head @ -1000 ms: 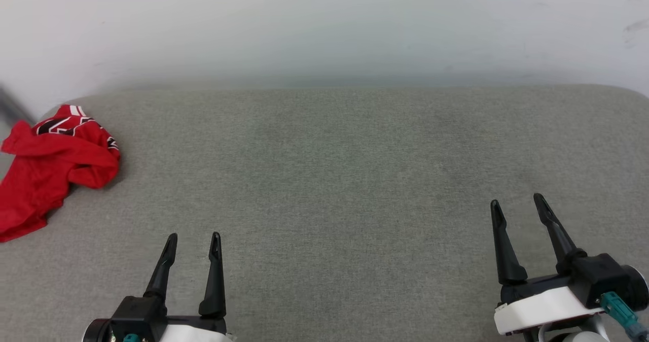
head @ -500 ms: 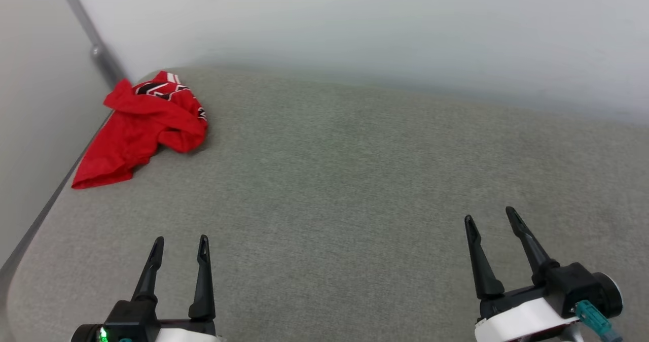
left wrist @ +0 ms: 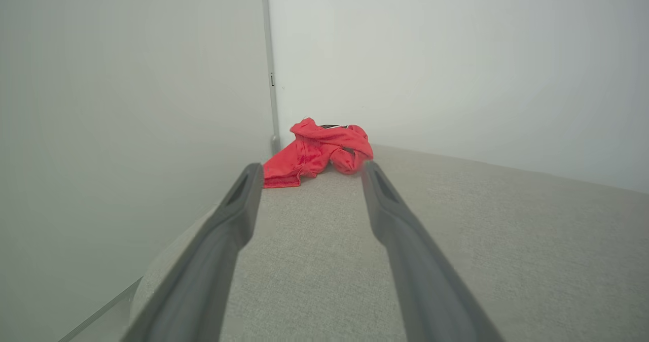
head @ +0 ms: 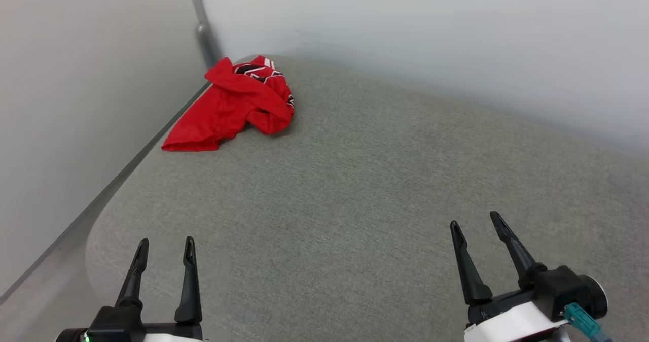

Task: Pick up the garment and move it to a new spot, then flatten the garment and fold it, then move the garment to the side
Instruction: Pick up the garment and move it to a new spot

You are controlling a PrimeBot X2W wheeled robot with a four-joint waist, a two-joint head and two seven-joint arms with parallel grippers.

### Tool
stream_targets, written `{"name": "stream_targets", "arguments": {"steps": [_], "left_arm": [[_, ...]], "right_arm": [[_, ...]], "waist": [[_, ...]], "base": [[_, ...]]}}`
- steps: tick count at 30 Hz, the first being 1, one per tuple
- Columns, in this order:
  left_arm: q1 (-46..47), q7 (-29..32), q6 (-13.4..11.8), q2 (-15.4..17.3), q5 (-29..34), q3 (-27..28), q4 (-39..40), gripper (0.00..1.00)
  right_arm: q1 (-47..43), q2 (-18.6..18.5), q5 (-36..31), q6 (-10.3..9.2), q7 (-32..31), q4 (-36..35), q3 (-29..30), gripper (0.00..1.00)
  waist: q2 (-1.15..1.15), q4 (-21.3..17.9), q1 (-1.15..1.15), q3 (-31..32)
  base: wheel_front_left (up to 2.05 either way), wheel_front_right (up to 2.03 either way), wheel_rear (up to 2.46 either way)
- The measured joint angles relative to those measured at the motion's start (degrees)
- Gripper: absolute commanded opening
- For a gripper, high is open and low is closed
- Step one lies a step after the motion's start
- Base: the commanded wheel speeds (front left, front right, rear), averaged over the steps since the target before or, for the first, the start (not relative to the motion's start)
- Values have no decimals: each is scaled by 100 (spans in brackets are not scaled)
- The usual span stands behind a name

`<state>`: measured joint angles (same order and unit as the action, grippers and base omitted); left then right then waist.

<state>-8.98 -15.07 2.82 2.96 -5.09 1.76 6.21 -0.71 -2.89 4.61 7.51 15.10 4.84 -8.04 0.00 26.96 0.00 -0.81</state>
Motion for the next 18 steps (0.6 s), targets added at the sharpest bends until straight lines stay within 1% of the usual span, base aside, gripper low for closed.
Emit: {"name": "stream_targets", "arguments": {"steps": [4, 7, 12, 18], "left_arm": [[-38, 0, -41, 1, 99, 23, 84, 100], [-40, 0, -133, -1, 80, 14, 147, 100], [-66, 0, -180, -1, 23, -4, 196, 100], [-104, 0, -138, -1, -85, 78, 178, 100]], "right_arm": [[19, 1, 18, 0, -1, 4, -129, 100], [60, 1, 18, 0, -1, 44, -207, 100], [104, 1, 18, 0, -1, 80, -249, 100], [154, 1, 41, 0, -1, 94, -238, 100]], "waist": [[0, 156, 0, -30], [0, 196, 0, -74], [0, 223, 0, -104], [0, 217, 0, -106]], "base": [[0, 0, 0], [0, 0, 0], [0, 0, 0], [0, 0, 0]]}}
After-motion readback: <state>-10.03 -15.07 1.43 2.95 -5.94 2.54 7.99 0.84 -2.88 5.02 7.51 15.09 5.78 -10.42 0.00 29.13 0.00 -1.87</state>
